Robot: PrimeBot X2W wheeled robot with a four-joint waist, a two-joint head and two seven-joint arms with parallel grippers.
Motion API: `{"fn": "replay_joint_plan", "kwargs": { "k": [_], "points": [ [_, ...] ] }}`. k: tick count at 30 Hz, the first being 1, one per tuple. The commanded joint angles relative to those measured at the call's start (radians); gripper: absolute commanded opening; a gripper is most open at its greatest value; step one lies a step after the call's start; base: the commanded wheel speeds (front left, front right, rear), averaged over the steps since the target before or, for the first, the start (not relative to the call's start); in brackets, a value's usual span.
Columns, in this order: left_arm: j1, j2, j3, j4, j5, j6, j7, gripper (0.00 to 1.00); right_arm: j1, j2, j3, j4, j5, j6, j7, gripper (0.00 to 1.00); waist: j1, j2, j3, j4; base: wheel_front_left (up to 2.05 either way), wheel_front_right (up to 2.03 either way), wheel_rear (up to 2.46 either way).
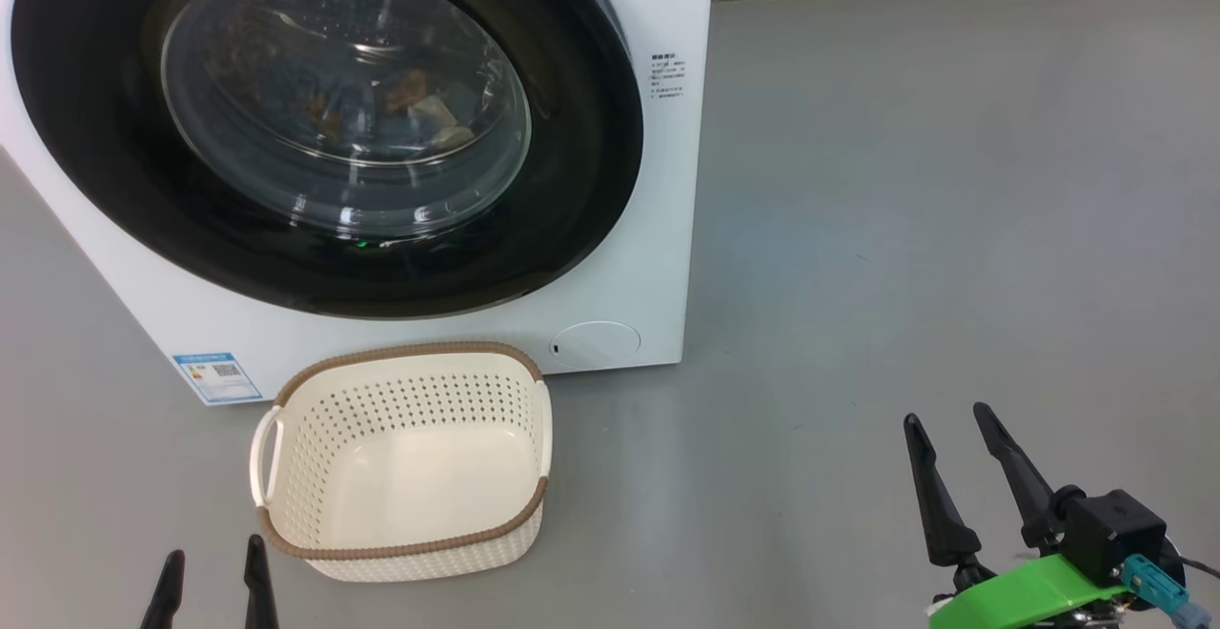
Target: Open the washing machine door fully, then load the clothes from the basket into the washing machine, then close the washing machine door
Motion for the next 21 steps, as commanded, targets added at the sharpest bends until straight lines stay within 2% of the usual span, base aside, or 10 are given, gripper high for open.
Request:
{"fn": "replay_joint_plan", "kwargs": {
  "k": [1,18,19,21],
  "points": [
    [-0.016,0.012,0.029,-0.024,0.007,0.005,-0.006,1.0,-0.006,0.002,0.016,-0.029,-0.007,-0.006,-0.005,1.0,0.0001,0.0,-0.001,0.0,0.0,0.0,0.0],
    [-0.009,0.012,0.025,-0.054,0.017,-0.001,-0.006,1.0,0.003,0.008,0.006,-0.029,-0.007,-0.006,-0.005,1.0,0.0001,0.0,0.003,0.004,0.0,0.0,0.0],
    [0.002,0.001,-0.007,-0.027,0.012,-0.002,0.0,0.0,0.008,0.009,-0.017,-0.003,-0.001,0.0,0.0,0.0,0.0001,0.0,0.003,0.005,0.0,0.0,0.0],
    [0.002,-0.005,-0.013,-0.006,0.012,-0.002,0.001,0.0,0.009,0.01,-0.017,0.018,-0.001,0.0,0.0,0.0,0.0001,0.0,0.003,0.005,0.0,0.0,0.0]
  ]
}}
